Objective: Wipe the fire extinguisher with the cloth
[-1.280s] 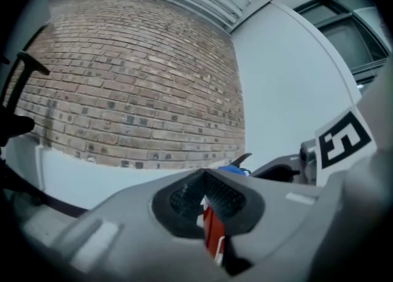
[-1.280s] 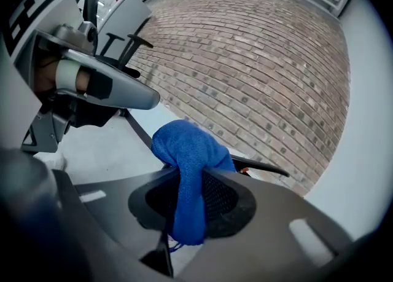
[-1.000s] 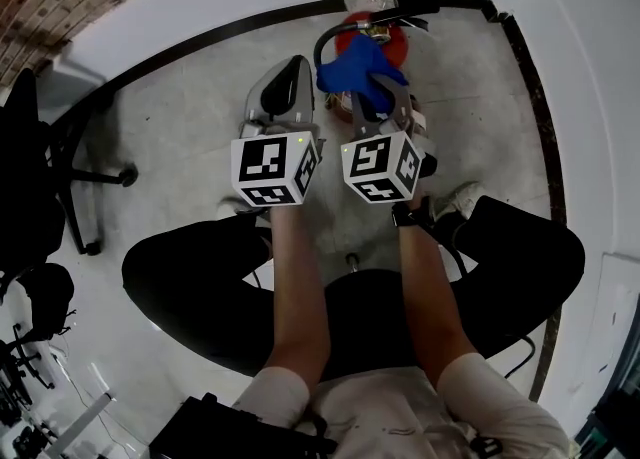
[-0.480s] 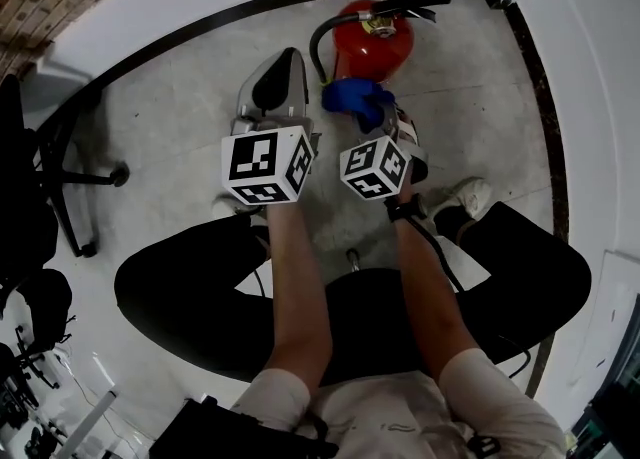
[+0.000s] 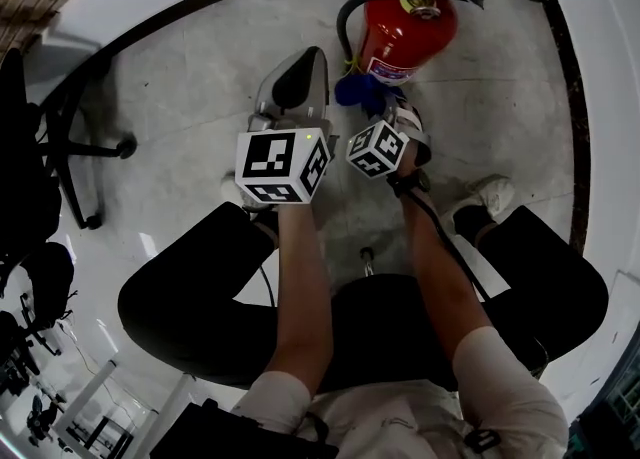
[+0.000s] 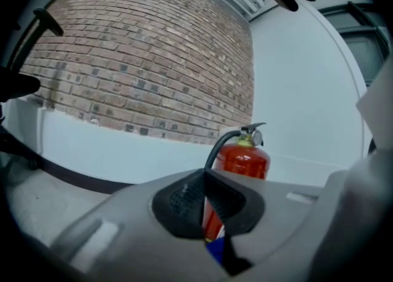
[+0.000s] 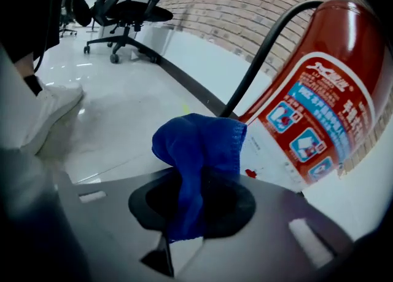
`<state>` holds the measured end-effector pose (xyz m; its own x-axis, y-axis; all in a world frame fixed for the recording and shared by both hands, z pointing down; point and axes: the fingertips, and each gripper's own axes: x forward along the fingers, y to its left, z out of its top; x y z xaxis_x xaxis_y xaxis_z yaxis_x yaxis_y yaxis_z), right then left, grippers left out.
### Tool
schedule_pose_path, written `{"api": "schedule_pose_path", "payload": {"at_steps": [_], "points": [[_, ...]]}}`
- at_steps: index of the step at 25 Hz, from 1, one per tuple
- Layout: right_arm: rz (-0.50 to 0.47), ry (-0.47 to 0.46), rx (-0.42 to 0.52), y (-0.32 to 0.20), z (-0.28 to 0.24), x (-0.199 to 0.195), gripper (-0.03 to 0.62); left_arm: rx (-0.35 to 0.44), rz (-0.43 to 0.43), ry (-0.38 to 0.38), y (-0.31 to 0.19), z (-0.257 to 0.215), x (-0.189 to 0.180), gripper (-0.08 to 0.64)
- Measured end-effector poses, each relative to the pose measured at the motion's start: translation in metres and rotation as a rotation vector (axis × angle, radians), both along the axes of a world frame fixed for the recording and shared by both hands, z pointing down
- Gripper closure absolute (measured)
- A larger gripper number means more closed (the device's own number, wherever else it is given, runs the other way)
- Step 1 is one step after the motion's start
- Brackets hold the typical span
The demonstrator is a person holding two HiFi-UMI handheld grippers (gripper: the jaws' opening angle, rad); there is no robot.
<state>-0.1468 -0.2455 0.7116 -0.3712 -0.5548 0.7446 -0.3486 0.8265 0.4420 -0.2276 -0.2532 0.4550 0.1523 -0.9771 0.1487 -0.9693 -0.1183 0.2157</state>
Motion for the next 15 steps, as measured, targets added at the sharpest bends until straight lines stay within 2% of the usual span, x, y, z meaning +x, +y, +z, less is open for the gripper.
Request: {"api": "schedule_pose_path", "payload": {"at_steps": [4,9,11,13,15], "points": [[0.04,0.03,-0.114,0.002,0.04,0.014,0.509,-0.018,-0.008,-0.008,0.006,0.009,-0.002,0.558],[0.005,0.102,-0.199,0.005,0.087,0.022,0.509,-0.025,-0.01,-0.001,0.007,0.012,-0.003,0.558],[0.009,0.002,-0.191,0.007,0.065,0.015,0.509,-0.017,-0.003,-0.004,0.006,0.008,-0.002,0.558],[0.026,-0.171,-0.127,0.01,0.004,0.006,0.509,-0.006,0.002,-0.012,0.001,0.002,-0.005,0.558],[0.05,-0.302,-0.038,0.015,-0.068,0.004,0.509,0.001,-0.013,-0.031,-0.005,-0.006,-0.014,0.558]]}}
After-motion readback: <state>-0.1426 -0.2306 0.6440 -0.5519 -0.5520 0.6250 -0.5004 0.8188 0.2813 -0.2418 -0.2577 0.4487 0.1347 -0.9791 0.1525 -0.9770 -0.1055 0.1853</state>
